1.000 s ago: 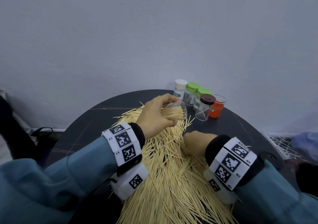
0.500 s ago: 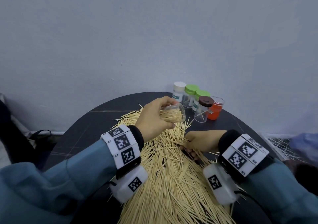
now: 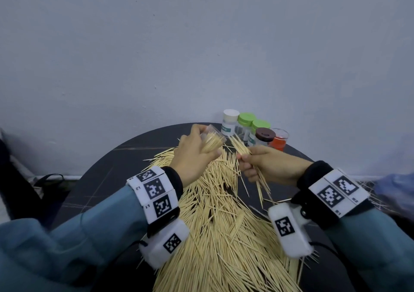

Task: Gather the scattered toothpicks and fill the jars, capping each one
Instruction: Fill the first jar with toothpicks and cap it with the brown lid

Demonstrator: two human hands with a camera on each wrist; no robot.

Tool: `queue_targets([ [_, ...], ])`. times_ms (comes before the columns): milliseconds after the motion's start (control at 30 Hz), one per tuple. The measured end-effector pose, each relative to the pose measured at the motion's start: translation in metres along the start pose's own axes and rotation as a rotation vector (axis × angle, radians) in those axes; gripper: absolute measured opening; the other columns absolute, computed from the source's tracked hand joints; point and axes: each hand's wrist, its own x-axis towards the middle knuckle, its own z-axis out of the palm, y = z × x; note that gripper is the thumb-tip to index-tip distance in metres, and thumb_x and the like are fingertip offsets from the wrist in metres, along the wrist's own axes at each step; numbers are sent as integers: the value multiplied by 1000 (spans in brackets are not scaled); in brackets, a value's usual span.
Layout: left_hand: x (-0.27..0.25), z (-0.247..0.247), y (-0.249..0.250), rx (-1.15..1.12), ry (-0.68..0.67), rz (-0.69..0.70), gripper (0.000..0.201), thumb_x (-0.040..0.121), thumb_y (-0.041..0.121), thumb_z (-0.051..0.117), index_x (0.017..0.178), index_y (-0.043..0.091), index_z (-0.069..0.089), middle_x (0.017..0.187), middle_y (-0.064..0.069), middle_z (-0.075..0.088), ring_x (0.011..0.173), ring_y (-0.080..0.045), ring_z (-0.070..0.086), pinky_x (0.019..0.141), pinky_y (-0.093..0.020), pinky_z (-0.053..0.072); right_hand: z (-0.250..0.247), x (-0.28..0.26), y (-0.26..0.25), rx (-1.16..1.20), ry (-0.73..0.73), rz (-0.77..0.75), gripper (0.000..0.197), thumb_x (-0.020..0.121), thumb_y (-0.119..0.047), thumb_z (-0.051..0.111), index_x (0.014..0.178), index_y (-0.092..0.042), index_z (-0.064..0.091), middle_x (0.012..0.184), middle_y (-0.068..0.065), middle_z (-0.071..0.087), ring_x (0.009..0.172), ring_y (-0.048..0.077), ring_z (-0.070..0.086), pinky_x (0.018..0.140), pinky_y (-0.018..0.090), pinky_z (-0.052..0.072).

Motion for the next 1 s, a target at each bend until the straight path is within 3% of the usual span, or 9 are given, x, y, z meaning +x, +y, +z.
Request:
queue_targets([
  [133,-4,1,3,56,-87,5,49,87,25,62,128,21,35,97,10,39,106,-17,42,92,-41,45,-1,0,-9,217,51,-200,25,101,-4,24,89,-8,46,53,-5,41,42,3,37,41,13,32],
  [200,-4,4,4,95,-163,9,52,87,19,61,131,19,35,102,5,41,103,-17,40,86,-37,47,-1,0,-13,328,95,-295,26,101,-4,24,87,-9,45,52,-5,41,41,3,37,40,13,32],
  [300,-6,7,3,98,-308,19,56,84,14,64,132,19,36,119,-7,41,94,-18,50,64,-24,49,1,1,-17,433,183,-427,28,101,-5,22,81,-11,41,49,-7,41,40,2,35,40,12,31],
  [333,-7,8,2,93,-352,26,56,83,14,66,131,20,37,121,-7,42,93,-19,54,63,-24,51,3,1,-18,459,213,-463,28,101,-5,22,81,-12,40,48,-8,41,40,2,35,40,12,30],
  [433,-12,9,5,117,-430,65,58,79,13,71,129,21,43,121,-4,49,98,-19,59,78,-34,56,4,1,-20,521,281,-541,27,102,-6,21,82,-13,38,47,-9,41,39,1,35,40,11,29],
  [567,-17,8,12,96,-429,119,56,79,11,72,128,18,45,113,4,54,101,-14,58,81,-25,51,7,3,-16,506,327,-576,25,102,-7,20,86,-14,37,47,-11,44,40,1,37,42,12,33],
  [767,-18,7,14,-3,-398,138,53,78,15,74,122,18,45,107,5,55,101,-17,59,88,-37,52,28,6,-1,448,336,-566,20,102,-9,24,92,-16,40,67,-1,43,55,8,45,52,18,45],
  [900,-15,7,13,-91,-329,151,56,79,17,73,126,21,43,103,15,53,97,-5,55,81,-11,46,34,4,4,324,365,-583,15,102,-13,27,101,-13,43,75,0,57,65,7,60,62,19,52],
  [1000,-13,7,10,-166,-294,166,60,80,19,72,131,26,41,112,11,56,97,-4,56,83,-12,44,35,2,5,247,326,-599,16,101,-11,29,110,-8,43,86,2,65,77,4,65,73,21,54],
])
